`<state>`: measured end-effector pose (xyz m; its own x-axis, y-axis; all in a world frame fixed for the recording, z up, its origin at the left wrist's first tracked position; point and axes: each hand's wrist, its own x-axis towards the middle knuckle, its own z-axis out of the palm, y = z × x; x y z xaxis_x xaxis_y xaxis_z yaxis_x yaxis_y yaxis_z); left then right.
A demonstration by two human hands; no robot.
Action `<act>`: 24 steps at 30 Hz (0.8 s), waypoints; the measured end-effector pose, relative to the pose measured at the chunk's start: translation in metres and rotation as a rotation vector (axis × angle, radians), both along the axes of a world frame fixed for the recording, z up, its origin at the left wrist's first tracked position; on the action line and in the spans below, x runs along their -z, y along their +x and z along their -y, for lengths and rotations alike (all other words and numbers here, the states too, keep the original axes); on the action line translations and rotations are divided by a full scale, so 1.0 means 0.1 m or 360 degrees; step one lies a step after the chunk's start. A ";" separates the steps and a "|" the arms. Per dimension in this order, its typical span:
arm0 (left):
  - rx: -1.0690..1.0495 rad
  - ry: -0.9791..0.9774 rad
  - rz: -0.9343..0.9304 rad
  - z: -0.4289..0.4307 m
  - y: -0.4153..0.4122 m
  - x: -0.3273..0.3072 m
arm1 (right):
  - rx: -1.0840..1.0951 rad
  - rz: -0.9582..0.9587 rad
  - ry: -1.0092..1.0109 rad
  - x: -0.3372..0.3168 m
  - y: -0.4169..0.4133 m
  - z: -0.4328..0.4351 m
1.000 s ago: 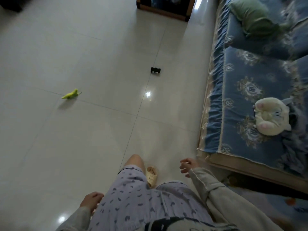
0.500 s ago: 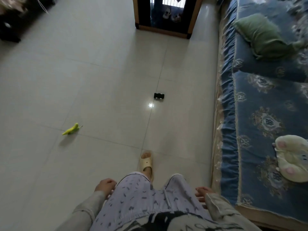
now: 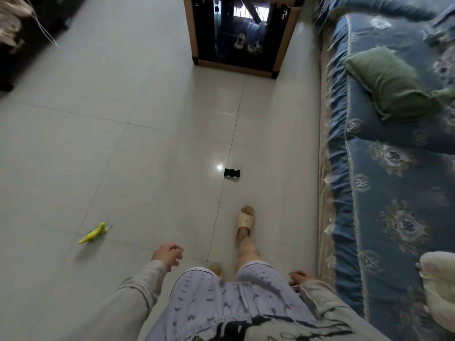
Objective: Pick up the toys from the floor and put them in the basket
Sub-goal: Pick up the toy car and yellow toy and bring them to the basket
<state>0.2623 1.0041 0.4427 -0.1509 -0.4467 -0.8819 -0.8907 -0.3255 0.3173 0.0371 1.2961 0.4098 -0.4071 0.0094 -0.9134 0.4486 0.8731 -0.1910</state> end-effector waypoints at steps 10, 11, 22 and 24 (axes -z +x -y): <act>-0.0366 0.0177 0.0347 0.20 -0.46 0.27 | -0.0420 -0.0044 -0.0078 -0.19 -1.57 1.28; -0.0388 0.0183 0.0338 0.25 -0.57 0.29 | -0.0392 -0.0060 -0.0110 -0.23 -1.68 1.41; -0.0216 0.0230 0.0085 1.14 -1.96 0.36 | -0.0511 0.0057 0.0009 0.02 -2.10 2.01; -0.0161 0.0215 0.0067 1.32 -2.14 0.40 | -0.0561 0.0042 0.0042 0.14 -2.17 2.10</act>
<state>0.0483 0.8726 0.4025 -0.0727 -0.3349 -0.9394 -0.8628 -0.4513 0.2277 -0.1798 1.0858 0.3954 -0.3657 -0.1038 -0.9249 0.1234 0.9796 -0.1588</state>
